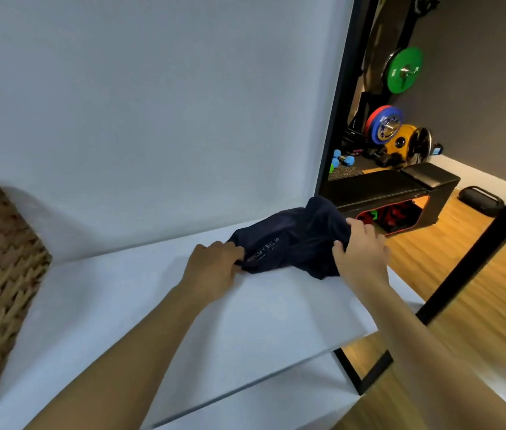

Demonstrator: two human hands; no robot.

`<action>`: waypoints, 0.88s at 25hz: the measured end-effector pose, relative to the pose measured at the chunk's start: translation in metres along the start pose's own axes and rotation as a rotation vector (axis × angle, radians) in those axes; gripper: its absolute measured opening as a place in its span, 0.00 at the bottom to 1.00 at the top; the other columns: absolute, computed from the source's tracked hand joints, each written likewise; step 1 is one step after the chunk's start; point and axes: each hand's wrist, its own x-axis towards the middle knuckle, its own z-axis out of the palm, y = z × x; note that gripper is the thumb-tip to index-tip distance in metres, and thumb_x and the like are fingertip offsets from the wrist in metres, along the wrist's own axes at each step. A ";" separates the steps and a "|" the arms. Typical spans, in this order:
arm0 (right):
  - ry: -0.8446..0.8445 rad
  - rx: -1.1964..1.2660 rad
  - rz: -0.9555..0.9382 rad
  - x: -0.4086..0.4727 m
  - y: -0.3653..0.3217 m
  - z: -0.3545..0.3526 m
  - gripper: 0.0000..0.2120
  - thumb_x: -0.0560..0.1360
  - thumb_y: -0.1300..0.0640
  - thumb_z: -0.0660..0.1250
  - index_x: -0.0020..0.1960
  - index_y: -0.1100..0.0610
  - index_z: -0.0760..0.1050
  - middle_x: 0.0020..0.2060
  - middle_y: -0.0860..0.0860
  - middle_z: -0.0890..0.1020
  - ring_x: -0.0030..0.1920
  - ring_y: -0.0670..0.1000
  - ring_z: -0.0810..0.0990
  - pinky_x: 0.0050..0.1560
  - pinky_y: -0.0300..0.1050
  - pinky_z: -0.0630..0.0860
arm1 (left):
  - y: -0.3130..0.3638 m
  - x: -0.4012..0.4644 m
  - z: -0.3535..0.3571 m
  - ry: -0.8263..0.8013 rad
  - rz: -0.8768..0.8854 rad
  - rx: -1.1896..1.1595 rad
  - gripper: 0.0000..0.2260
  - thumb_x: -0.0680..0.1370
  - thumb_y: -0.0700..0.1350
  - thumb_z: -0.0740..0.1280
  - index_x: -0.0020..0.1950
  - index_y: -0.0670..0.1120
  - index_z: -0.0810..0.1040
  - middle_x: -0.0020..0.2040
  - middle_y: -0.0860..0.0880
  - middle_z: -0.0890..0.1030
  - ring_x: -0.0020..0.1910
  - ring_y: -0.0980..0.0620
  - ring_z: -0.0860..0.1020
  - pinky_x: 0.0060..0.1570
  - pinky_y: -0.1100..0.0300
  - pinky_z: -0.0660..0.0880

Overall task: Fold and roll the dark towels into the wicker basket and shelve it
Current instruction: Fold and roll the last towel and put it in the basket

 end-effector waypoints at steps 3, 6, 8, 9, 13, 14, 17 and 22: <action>-0.099 0.508 0.052 -0.004 -0.017 -0.006 0.16 0.81 0.59 0.64 0.68 0.54 0.72 0.57 0.50 0.76 0.58 0.53 0.76 0.52 0.47 0.76 | -0.047 -0.023 -0.030 -0.090 -0.301 0.112 0.08 0.81 0.45 0.60 0.57 0.55 0.75 0.55 0.53 0.79 0.54 0.47 0.78 0.48 0.55 0.66; -0.223 0.716 0.049 -0.014 -0.036 -0.005 0.16 0.82 0.57 0.64 0.69 0.53 0.75 0.55 0.47 0.78 0.55 0.49 0.78 0.52 0.41 0.73 | -0.077 -0.041 -0.058 -0.243 -0.569 0.224 0.12 0.78 0.43 0.60 0.60 0.53 0.76 0.58 0.50 0.80 0.55 0.46 0.79 0.51 0.56 0.70; -0.297 0.646 0.041 -0.022 -0.048 0.003 0.17 0.82 0.49 0.63 0.68 0.54 0.76 0.57 0.49 0.79 0.57 0.52 0.77 0.56 0.45 0.72 | -0.073 -0.048 -0.064 -0.119 -0.592 0.016 0.17 0.78 0.41 0.59 0.64 0.53 0.76 0.62 0.50 0.79 0.57 0.46 0.78 0.54 0.56 0.72; -0.316 0.526 0.060 -0.028 -0.052 0.006 0.20 0.82 0.43 0.60 0.67 0.54 0.76 0.58 0.51 0.79 0.59 0.54 0.75 0.59 0.49 0.71 | -0.065 -0.052 -0.064 -0.021 -0.557 -0.202 0.17 0.80 0.42 0.58 0.68 0.54 0.75 0.65 0.51 0.79 0.60 0.47 0.78 0.57 0.57 0.72; -0.468 0.285 0.104 -0.045 -0.057 0.009 0.23 0.77 0.33 0.58 0.54 0.52 0.75 0.50 0.50 0.79 0.58 0.57 0.75 0.65 0.60 0.70 | -0.016 -0.060 -0.050 -0.131 -0.331 -0.591 0.27 0.81 0.58 0.64 0.79 0.53 0.63 0.67 0.55 0.77 0.66 0.52 0.75 0.70 0.53 0.67; -0.482 0.363 0.101 -0.047 -0.056 0.008 0.20 0.74 0.34 0.64 0.52 0.50 0.74 0.49 0.48 0.80 0.55 0.56 0.78 0.64 0.61 0.72 | -0.008 -0.060 -0.043 -0.193 -0.308 -0.489 0.27 0.81 0.57 0.64 0.78 0.52 0.64 0.63 0.55 0.79 0.64 0.51 0.76 0.72 0.49 0.65; -0.427 0.405 0.075 -0.063 -0.058 -0.005 0.15 0.73 0.41 0.70 0.50 0.49 0.72 0.47 0.47 0.80 0.50 0.54 0.79 0.61 0.62 0.75 | -0.006 -0.069 -0.030 -0.167 -0.249 -0.180 0.09 0.83 0.48 0.63 0.62 0.55 0.78 0.52 0.55 0.78 0.57 0.50 0.76 0.69 0.46 0.61; -0.248 0.473 -0.006 -0.120 -0.077 -0.026 0.12 0.78 0.48 0.69 0.49 0.48 0.65 0.45 0.47 0.76 0.54 0.57 0.74 0.48 0.57 0.79 | -0.031 -0.107 -0.021 0.000 -0.166 -0.250 0.08 0.83 0.48 0.64 0.60 0.53 0.78 0.66 0.54 0.75 0.67 0.50 0.71 0.67 0.49 0.63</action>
